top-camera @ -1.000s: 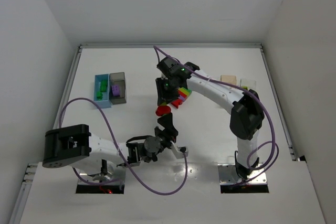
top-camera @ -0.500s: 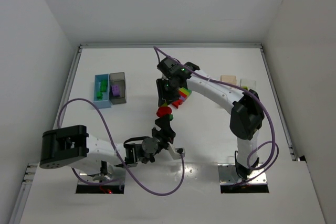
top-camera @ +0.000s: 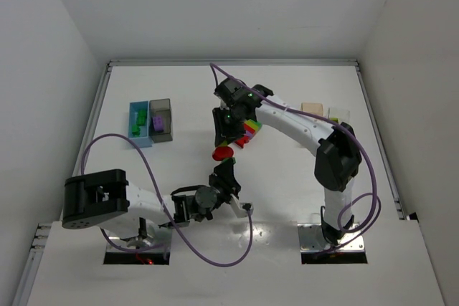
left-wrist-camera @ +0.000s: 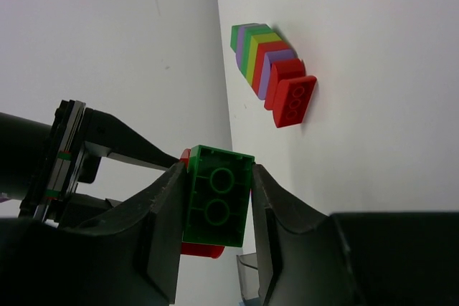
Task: Sort the legos into containers by color
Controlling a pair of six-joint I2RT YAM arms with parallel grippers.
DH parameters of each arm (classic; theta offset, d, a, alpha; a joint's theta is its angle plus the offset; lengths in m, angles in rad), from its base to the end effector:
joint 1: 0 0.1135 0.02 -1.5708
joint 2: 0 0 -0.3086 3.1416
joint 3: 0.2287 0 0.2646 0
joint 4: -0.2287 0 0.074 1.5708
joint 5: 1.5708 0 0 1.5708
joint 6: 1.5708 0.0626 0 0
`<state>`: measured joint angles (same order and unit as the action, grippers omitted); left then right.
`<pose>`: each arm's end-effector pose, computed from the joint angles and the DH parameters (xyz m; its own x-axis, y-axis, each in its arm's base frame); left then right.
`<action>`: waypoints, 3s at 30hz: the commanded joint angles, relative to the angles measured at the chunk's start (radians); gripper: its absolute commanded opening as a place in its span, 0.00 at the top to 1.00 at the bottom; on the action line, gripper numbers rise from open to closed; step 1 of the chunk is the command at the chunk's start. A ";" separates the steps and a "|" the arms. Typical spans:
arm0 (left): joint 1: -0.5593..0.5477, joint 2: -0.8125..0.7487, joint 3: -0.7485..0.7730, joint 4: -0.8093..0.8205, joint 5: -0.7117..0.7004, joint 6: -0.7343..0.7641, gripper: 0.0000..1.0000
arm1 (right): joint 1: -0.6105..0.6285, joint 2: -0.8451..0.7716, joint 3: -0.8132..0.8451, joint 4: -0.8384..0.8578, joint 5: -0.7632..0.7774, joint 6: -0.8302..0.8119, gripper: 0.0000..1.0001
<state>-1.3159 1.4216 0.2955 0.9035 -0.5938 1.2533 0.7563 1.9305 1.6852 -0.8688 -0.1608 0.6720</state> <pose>0.0999 -0.2446 0.1840 0.6139 0.7669 -0.1871 0.2603 0.0271 0.9651 0.3227 0.3182 0.2761 -0.9646 -0.0652 -0.2557 -0.1639 0.9074 0.3870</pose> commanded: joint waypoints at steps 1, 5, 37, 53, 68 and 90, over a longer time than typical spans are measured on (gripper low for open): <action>0.014 0.002 -0.016 0.048 0.011 -0.002 0.87 | 0.008 -0.064 0.002 -0.001 -0.051 0.018 1.00; -0.020 -0.022 -0.025 0.048 0.000 -0.002 0.92 | -0.003 -0.053 0.002 -0.001 -0.051 0.018 1.00; 0.222 -0.081 0.612 -0.780 -0.187 -0.785 0.93 | -0.222 0.018 0.166 0.010 0.296 -0.041 1.00; 1.153 0.078 1.011 -1.391 0.429 -1.381 0.91 | -0.311 -0.005 0.136 0.040 0.257 -0.072 1.00; 1.419 0.246 0.982 -1.428 0.568 -1.391 0.81 | -0.311 0.016 0.136 0.040 0.205 -0.081 1.00; 1.266 -0.173 0.785 -1.298 0.906 -0.854 0.28 | -0.311 0.067 0.146 0.031 -0.008 -0.114 1.00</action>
<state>0.0483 1.5036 1.1206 -0.4763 0.0959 0.1135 0.4427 1.9717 1.8015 -0.8471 -0.0650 0.5758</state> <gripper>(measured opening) 0.720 0.362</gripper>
